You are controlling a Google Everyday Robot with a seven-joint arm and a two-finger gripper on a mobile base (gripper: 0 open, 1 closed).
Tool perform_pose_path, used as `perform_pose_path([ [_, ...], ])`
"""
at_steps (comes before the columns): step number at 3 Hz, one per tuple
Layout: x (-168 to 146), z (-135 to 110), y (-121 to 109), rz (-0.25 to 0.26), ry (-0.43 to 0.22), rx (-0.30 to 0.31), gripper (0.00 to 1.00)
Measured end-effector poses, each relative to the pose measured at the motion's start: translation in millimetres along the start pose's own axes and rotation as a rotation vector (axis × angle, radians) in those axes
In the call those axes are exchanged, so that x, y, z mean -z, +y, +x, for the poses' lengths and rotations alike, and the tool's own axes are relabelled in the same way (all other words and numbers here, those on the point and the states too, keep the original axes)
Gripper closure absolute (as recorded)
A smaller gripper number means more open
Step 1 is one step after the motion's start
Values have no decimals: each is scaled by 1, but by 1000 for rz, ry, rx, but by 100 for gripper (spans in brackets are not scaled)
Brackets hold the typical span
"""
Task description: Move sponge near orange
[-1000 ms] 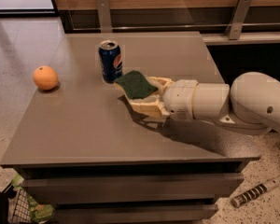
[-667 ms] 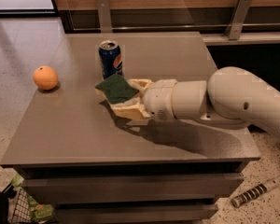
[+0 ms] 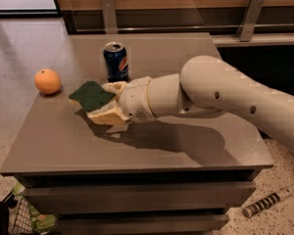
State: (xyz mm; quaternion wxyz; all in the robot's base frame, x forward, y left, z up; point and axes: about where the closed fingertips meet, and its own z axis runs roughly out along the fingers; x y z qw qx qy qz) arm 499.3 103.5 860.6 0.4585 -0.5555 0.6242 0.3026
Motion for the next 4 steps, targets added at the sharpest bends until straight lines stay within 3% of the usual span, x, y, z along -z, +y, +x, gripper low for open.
perform_pose_path([
  [2,-35,-6,4,-147,-56,18,100],
  [3,-36,-6,5,-154,-59,17,84],
  [4,-37,-7,7,-158,-59,19,61],
])
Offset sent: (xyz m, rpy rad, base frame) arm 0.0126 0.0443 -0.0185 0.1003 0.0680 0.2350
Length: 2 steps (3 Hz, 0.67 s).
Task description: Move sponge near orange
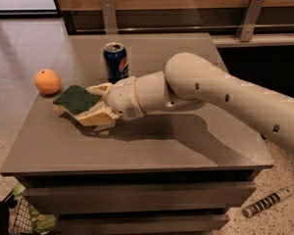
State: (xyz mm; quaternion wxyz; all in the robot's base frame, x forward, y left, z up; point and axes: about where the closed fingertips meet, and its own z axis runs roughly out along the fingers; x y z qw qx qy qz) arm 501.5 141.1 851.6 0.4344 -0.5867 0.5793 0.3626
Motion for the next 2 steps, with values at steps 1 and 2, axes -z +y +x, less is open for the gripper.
perform_pose_path([
  [1,-2,-1,1,-4,0,2,37],
  [2,-3,-2,3,-7,0,4,14],
])
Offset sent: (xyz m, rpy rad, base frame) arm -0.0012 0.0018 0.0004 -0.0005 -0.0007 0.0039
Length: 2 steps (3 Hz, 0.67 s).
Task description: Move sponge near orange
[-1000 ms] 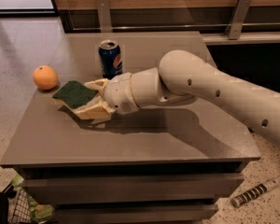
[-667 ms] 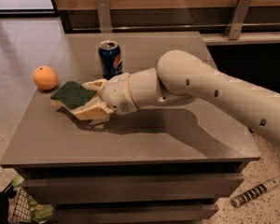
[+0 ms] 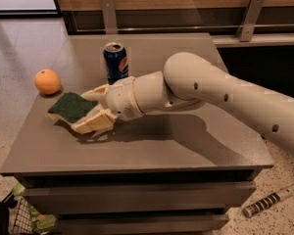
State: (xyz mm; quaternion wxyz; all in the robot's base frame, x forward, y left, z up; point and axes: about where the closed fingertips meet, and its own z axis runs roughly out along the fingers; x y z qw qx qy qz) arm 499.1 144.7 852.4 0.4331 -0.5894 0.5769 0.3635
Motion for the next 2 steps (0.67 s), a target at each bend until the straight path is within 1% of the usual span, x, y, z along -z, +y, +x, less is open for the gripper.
perform_pose_path([
  [1,-2,-1,1,-4,0,2,0],
  [2,-2,-1,1,-4,0,3,0],
])
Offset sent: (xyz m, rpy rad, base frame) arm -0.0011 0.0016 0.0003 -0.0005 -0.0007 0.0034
